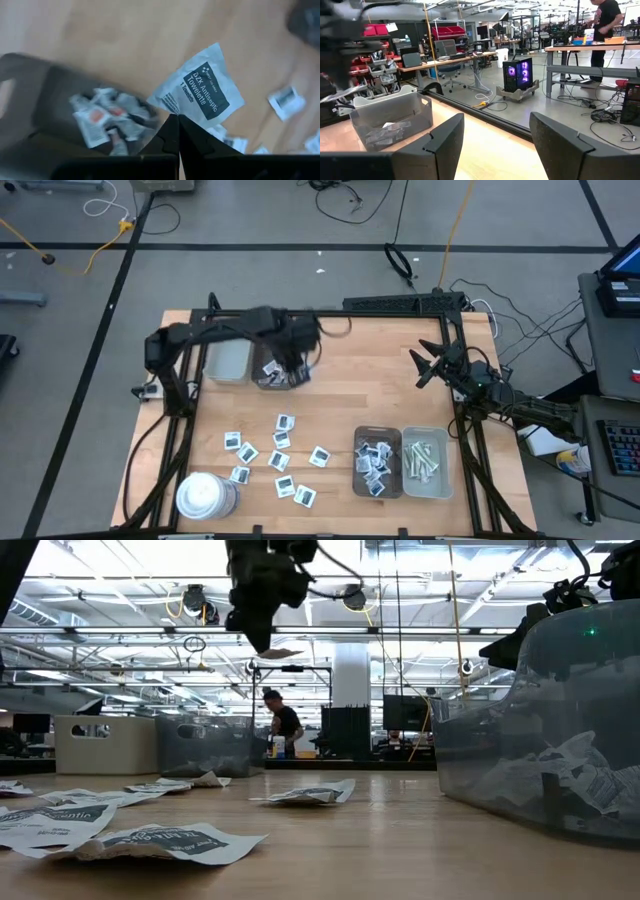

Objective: Pick & Place First Aid Supplies
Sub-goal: Put the white towelette pack into the top gray bin

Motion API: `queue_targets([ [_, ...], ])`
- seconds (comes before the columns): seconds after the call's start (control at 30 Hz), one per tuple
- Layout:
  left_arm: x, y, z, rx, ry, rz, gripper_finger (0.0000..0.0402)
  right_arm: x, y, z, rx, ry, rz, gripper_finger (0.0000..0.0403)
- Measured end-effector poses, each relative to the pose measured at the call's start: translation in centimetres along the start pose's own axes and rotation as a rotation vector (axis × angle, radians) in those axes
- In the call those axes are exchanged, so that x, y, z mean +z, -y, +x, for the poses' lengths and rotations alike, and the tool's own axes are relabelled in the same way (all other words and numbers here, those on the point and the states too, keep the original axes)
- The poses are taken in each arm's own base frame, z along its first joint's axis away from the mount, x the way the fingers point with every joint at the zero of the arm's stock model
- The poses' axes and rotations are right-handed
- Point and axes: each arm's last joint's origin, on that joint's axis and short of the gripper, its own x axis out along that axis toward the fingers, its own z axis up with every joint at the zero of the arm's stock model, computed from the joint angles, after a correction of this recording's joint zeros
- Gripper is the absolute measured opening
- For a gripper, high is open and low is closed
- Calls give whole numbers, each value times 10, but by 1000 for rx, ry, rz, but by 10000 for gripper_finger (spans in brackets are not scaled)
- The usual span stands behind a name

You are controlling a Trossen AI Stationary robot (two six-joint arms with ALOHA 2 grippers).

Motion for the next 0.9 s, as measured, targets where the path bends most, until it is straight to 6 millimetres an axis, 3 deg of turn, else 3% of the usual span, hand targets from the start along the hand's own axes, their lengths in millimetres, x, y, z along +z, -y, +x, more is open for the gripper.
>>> queue_targets([
  [0.27, -5, -70, -22, 47, -4, -276, 0, 0, 0, 0, 0, 0, 0, 219],
  [0.47, -20, -111, -41, 71, 4, -487, 0, 0, 0, 0, 0, 0, 0, 222],
  [0.67, -61, -135, -50, 88, -11, -679, 0, 0, 0, 0, 0, 0, 0, 220],
  [0.9, -115, -145, -41, 89, -73, -880, 0, 0, 0, 0, 0, 0, 0, 221],
])
